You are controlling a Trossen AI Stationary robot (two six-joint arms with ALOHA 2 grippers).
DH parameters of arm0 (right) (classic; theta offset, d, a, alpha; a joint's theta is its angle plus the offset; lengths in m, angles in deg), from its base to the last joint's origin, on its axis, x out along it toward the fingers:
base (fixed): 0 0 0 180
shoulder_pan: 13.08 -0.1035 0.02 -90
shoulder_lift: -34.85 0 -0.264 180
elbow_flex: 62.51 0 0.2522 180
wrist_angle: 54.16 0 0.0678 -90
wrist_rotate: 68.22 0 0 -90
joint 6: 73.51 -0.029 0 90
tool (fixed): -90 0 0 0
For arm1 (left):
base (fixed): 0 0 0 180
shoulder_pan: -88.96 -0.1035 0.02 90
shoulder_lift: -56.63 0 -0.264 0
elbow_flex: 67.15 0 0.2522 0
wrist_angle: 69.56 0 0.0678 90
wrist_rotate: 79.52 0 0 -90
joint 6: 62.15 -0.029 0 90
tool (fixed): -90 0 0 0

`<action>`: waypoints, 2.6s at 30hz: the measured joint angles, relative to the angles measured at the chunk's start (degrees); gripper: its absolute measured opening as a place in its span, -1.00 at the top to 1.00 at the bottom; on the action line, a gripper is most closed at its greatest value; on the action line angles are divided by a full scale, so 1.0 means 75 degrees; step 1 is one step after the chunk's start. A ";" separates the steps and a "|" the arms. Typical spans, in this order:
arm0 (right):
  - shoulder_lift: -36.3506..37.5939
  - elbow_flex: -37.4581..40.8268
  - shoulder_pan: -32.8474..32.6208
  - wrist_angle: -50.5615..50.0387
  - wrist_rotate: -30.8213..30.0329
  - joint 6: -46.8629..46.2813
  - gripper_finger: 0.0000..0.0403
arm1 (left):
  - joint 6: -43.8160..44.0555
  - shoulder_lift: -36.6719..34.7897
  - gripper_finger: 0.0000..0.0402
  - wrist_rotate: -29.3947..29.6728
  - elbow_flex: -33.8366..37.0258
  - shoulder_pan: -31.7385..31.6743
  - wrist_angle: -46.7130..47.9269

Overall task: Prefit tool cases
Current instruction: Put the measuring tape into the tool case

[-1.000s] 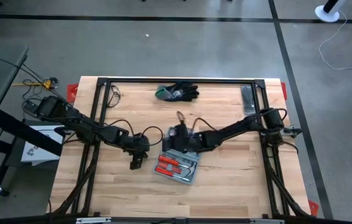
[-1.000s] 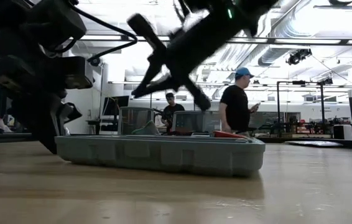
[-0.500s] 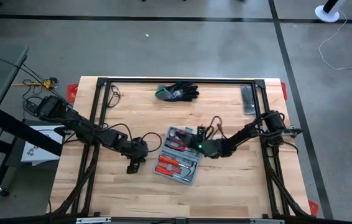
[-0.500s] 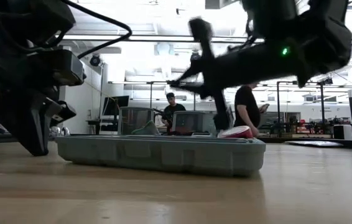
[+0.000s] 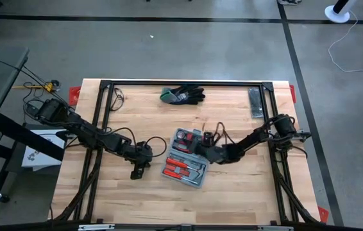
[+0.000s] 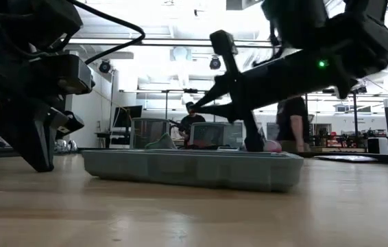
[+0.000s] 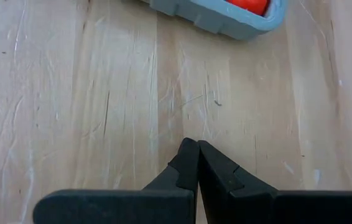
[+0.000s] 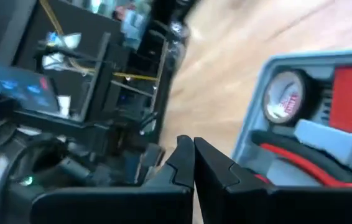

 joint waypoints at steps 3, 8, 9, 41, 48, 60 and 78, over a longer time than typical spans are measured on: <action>0.0030 0.0059 -0.0157 0.1324 -0.0392 0.1557 1.00 | 0.0020 0.0000 1.00 0.0005 0.0000 0.0000 -0.0002; 0.0596 0.0033 -0.0160 0.0781 -0.0918 0.2062 1.00 | -0.0039 0.0000 1.00 0.0035 0.0003 -0.0001 -0.0027; 0.0676 0.0042 -0.0108 0.0452 -0.0966 0.2008 1.00 | -0.0043 0.0000 1.00 0.0052 0.0003 -0.0009 -0.0032; 0.1154 0.0029 0.0780 -0.2545 -0.0018 0.0232 1.00 | 0.0023 0.0000 1.00 0.0252 0.0003 -0.0009 -0.0070; 0.1501 -0.0089 0.0490 -0.2541 -0.0138 0.0727 1.00 | 0.0017 0.0000 1.00 0.0389 0.0003 -0.0009 -0.0070; 0.1493 -0.0117 0.0050 -0.3749 0.0008 -0.0747 1.00 | 0.0000 0.0000 1.00 0.0411 0.0003 -0.0015 -0.0073; 0.1423 -0.0115 0.0071 -0.3105 -0.0153 -0.0087 1.00 | -0.0044 0.0000 1.00 0.0427 0.0003 -0.0015 -0.0065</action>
